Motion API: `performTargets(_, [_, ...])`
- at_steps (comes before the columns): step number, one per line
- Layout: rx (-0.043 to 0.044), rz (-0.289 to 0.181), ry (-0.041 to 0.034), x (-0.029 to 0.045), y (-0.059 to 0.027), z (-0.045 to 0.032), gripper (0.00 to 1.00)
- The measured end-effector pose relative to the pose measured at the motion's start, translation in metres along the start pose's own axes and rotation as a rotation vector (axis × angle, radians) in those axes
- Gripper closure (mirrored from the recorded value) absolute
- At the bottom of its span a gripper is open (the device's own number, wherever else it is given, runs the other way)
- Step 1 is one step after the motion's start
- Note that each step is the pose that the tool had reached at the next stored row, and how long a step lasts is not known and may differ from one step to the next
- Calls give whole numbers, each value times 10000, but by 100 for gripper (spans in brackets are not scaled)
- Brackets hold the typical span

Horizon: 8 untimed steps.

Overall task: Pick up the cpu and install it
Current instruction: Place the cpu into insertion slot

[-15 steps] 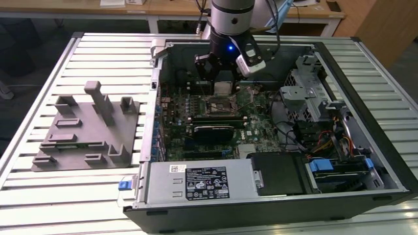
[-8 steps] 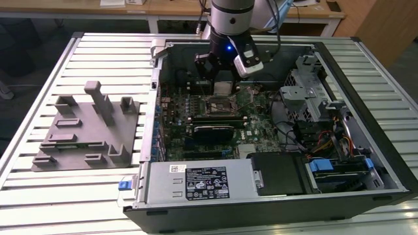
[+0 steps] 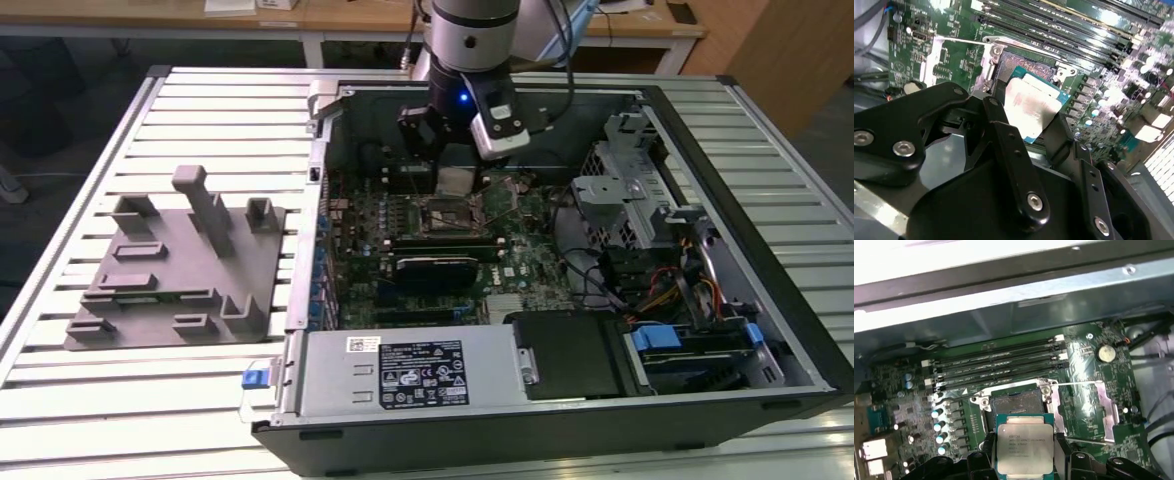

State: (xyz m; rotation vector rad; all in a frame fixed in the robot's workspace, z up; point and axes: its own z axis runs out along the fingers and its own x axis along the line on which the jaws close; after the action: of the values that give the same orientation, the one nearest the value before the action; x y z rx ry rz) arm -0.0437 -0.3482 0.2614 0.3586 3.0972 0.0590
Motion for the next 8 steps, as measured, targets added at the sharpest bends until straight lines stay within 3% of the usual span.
performTargets(8, [37, 1077, -47, 0, 0, 0, 46])
